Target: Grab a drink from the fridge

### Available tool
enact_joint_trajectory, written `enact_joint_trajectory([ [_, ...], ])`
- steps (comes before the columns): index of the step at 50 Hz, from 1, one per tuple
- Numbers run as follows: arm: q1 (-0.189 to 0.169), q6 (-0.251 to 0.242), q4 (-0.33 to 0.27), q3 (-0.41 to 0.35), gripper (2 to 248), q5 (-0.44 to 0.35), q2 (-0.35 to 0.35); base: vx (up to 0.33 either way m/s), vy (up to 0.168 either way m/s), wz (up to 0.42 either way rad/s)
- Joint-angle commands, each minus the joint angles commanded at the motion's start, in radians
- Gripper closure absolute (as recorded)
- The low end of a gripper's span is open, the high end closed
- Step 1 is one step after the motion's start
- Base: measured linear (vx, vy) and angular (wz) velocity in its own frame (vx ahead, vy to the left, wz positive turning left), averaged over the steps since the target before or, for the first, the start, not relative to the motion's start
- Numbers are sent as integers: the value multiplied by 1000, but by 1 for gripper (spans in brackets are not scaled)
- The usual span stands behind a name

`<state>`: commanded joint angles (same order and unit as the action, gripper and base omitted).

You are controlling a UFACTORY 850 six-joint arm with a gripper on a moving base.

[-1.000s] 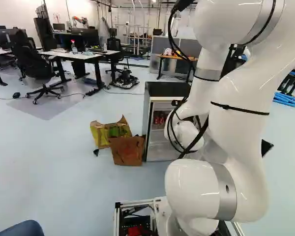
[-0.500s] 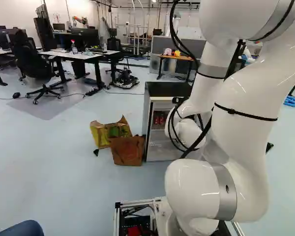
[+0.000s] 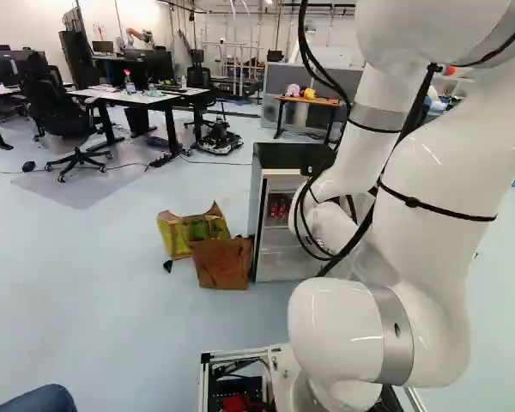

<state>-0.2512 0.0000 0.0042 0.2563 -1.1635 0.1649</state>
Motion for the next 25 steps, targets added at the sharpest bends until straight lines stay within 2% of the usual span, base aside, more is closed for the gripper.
enact_joint_trajectory([
  [25, 7, 0, 0, 18, 157, 73, -53, 0, 0, 0],
])
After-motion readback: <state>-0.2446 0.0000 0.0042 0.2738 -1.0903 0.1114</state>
